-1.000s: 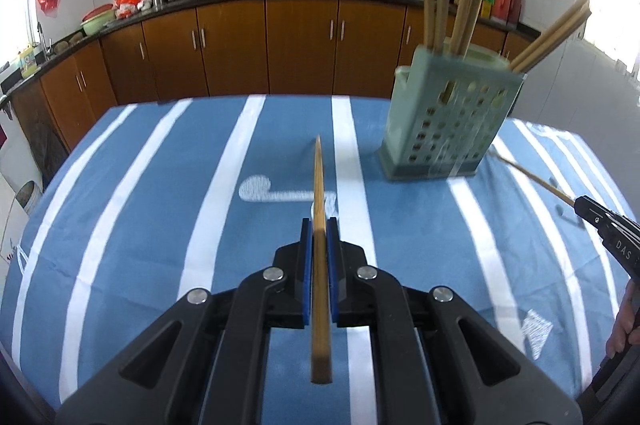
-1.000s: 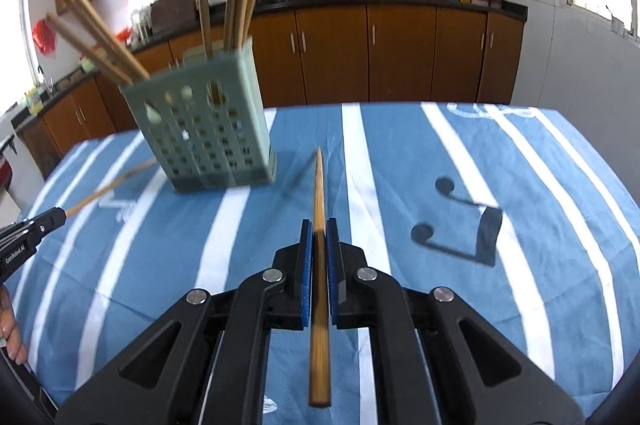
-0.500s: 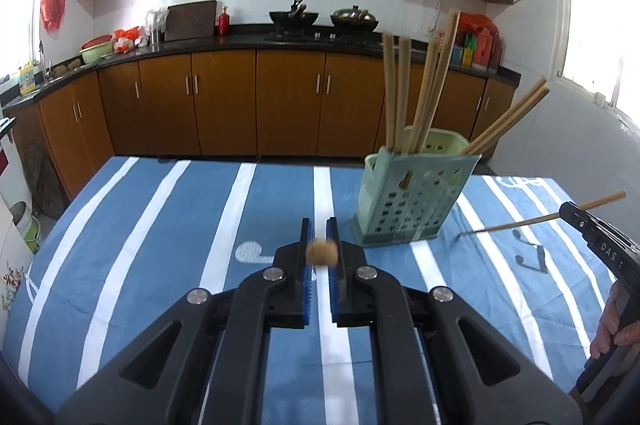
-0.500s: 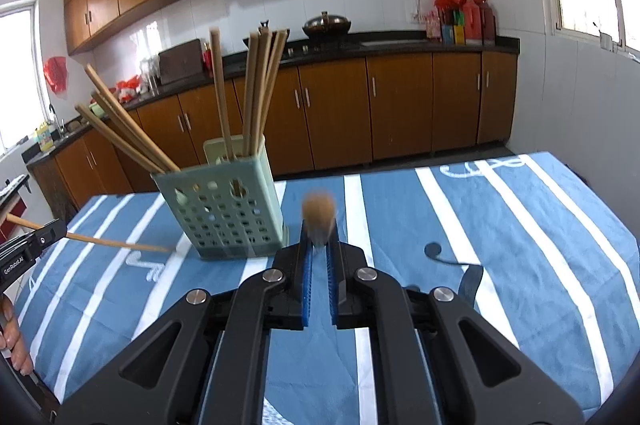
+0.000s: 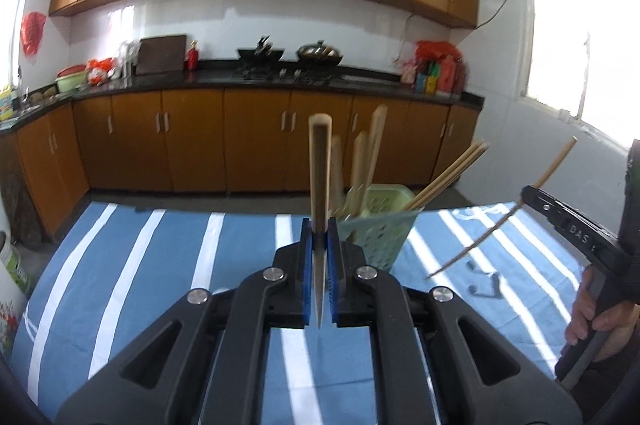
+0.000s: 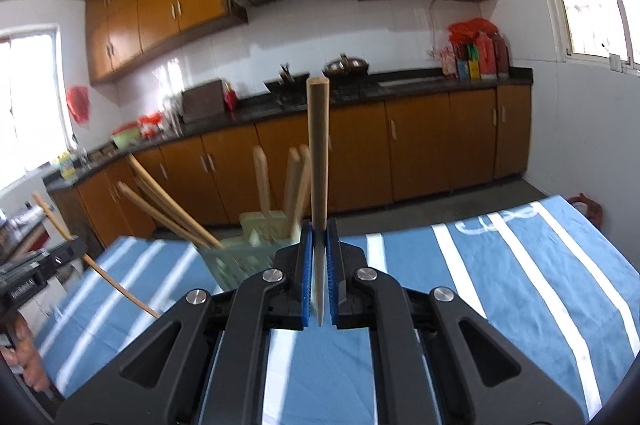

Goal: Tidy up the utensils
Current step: 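Lift both held chopsticks upright and carry them over the green holder, then open both tools to drop the chopsticks into the green holder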

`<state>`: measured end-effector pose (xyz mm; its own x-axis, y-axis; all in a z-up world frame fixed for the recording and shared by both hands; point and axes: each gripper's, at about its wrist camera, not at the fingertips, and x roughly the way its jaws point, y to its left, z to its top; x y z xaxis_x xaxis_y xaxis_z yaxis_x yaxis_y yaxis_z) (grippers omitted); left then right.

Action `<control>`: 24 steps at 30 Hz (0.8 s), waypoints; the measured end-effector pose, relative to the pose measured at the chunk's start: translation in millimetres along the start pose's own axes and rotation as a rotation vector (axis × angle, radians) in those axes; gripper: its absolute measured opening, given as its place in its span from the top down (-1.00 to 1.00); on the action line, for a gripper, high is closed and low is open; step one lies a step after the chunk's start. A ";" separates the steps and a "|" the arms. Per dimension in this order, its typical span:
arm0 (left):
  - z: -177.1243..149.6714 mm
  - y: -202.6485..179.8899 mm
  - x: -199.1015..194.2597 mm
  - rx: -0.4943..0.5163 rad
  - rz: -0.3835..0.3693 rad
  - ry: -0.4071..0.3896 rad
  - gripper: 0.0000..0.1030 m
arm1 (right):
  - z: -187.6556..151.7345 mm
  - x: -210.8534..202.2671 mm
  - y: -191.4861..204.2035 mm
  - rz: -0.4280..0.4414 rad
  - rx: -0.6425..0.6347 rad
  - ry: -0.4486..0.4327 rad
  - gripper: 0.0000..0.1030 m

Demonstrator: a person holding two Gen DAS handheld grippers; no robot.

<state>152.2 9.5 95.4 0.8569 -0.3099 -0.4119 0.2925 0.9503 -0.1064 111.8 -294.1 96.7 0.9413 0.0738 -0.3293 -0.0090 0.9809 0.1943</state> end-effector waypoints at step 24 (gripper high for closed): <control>78.7 -53.3 19.3 -0.034 0.004 -0.266 0.85 | 52.1 26.3 50.8 0.110 -0.071 -0.165 0.86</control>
<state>186.6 -49.4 164.3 0.9407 -0.2990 -0.1604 0.2786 0.9505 -0.1377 153.7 -251.7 146.0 0.9759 0.1560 -0.1525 -0.1327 0.9793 0.1529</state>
